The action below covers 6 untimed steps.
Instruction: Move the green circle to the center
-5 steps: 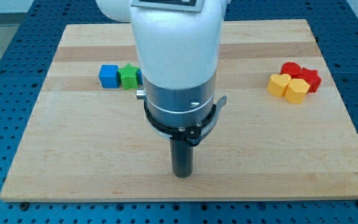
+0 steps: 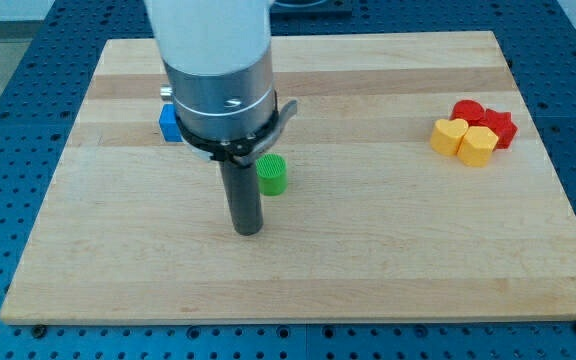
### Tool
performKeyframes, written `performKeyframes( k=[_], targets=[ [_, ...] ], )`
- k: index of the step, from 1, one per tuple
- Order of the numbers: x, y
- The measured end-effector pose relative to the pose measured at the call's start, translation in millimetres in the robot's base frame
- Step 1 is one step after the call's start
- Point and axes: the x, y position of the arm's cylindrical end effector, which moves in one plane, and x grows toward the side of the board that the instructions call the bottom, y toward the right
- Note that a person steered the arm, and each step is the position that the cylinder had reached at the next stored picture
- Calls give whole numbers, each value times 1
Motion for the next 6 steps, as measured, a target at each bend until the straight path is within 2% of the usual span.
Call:
performKeyframes(
  k=[2, 3, 4, 5, 6],
  targets=[
    [-28, -10],
    [-42, 29],
    [-42, 38],
    [-62, 40],
    [-101, 41]
  ],
)
